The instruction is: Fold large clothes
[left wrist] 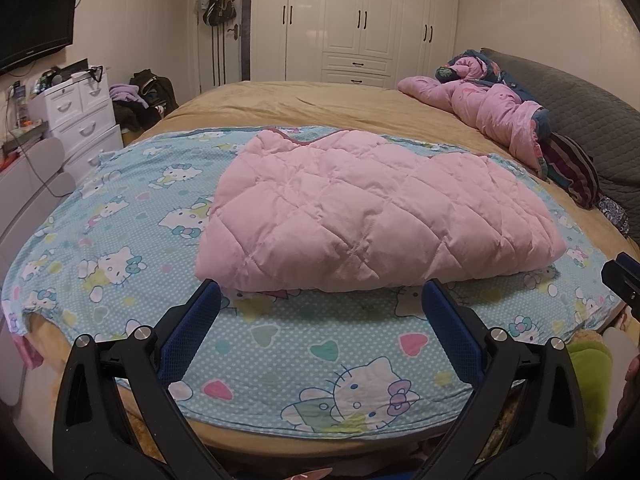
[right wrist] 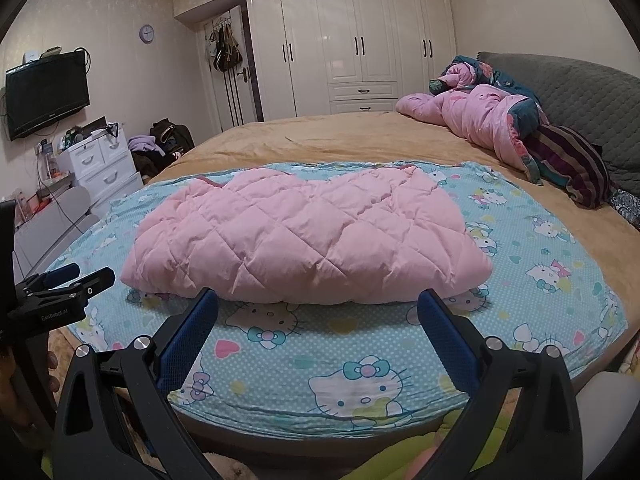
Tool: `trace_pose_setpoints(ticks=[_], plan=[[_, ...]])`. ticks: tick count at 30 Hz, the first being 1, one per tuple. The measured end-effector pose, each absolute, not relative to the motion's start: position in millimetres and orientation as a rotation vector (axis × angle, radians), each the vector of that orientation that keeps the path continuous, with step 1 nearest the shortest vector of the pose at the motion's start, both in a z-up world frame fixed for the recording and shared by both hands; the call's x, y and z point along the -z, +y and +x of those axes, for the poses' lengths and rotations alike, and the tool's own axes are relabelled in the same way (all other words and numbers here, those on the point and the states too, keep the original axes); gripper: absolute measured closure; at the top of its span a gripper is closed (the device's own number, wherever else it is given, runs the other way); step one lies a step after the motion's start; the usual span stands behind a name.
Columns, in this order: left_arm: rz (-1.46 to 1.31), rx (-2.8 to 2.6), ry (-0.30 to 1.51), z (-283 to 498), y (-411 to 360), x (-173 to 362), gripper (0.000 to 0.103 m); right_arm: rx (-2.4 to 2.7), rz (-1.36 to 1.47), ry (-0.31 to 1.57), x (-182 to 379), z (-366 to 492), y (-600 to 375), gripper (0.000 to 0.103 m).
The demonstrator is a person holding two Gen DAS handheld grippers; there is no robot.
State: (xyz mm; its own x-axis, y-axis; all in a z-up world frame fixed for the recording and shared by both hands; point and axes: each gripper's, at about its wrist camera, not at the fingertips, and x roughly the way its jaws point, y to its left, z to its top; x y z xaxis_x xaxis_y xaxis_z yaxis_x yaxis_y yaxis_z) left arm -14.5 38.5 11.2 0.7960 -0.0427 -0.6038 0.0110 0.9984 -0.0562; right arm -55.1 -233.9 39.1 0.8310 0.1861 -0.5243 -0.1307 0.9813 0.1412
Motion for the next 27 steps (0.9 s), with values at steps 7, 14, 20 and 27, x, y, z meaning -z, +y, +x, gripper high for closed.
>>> trace_pose_setpoints(ticks=[7,14,20,27], plan=[[-0.043,0.028,0.653,-14.9,40.4,-10.6,0.009,-0.169,0.099,0.566,-38.1,-54.7,-233.6,0.004],[-0.039,0.024,0.652,-15.9,41.6,-9.8,0.009,-0.169,0.099,0.567,-38.3,-54.8,-233.3,0.004],[-0.039,0.023,0.652,-16.1,42.4,-9.3,0.009,-0.172,0.096,0.571,-36.7,-54.2,-232.9,0.004],[-0.048,0.023,0.673,-12.8,44.9,-4.5,0.009,-0.176,0.094,0.582,-32.9,-51.6,-235.7,0.004]])
